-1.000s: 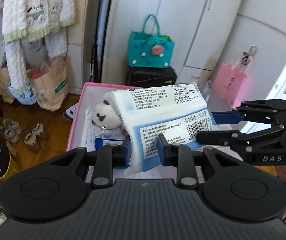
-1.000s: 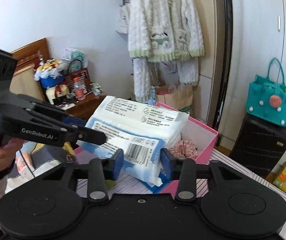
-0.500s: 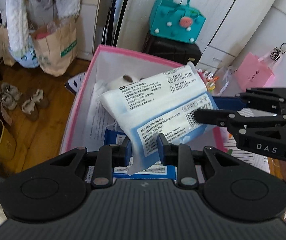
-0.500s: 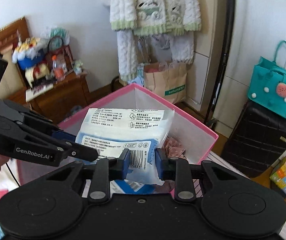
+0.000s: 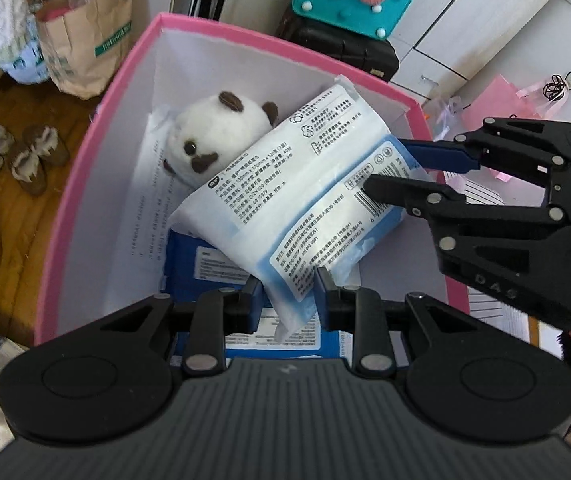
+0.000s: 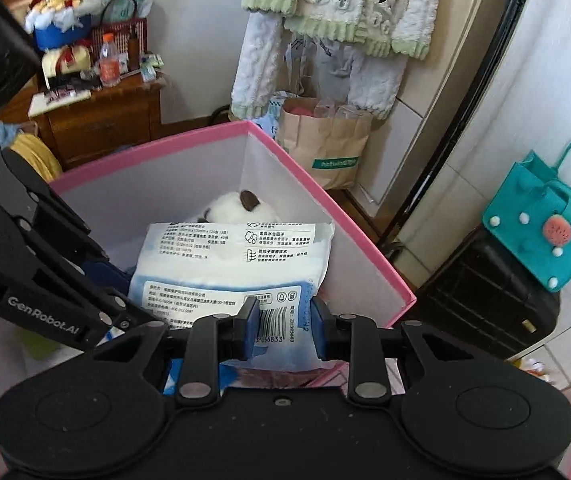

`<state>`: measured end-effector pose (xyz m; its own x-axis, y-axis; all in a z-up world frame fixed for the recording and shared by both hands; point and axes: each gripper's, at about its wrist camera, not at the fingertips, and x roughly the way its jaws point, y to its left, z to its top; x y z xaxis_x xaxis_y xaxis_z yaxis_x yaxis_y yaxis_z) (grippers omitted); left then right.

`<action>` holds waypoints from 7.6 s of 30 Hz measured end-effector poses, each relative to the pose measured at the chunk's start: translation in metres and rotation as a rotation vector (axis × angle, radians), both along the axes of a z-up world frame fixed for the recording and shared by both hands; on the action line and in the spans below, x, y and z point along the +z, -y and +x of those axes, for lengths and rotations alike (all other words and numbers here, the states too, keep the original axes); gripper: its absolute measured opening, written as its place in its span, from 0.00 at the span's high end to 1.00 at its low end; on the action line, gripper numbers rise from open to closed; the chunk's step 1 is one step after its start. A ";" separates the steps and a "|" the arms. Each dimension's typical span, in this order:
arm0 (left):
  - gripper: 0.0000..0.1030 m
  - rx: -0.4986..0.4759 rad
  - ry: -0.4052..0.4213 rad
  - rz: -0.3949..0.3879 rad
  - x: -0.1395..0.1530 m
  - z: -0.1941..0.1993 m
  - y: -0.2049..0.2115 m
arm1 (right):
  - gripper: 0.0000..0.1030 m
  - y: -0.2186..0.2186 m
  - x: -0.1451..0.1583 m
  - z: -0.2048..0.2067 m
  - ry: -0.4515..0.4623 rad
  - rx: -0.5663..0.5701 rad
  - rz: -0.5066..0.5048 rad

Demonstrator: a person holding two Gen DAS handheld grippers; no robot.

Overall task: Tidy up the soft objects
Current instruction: 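Open the left tool to drop the tissue pack into the box, then move the left tool away from the box toward the red strawberry plush, then close the left tool on the red strawberry plush, then lift the strawberry with the left tool while the right tool grasps the orange sponge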

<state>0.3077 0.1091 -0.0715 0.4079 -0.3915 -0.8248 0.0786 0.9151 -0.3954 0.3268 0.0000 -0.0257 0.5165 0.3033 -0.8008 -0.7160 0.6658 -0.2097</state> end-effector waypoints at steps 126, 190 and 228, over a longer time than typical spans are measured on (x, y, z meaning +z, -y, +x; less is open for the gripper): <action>0.15 0.010 0.452 0.482 -0.040 -0.097 0.247 | 0.22 0.247 -0.071 -0.055 -0.010 -0.159 0.412; 0.61 -0.139 0.254 0.214 -0.009 -0.141 0.220 | 0.53 0.241 -0.034 -0.165 -0.097 -0.331 0.358; 0.61 -0.238 0.310 0.195 0.110 -0.205 0.073 | 0.53 0.121 0.082 -0.233 -0.012 -0.037 0.329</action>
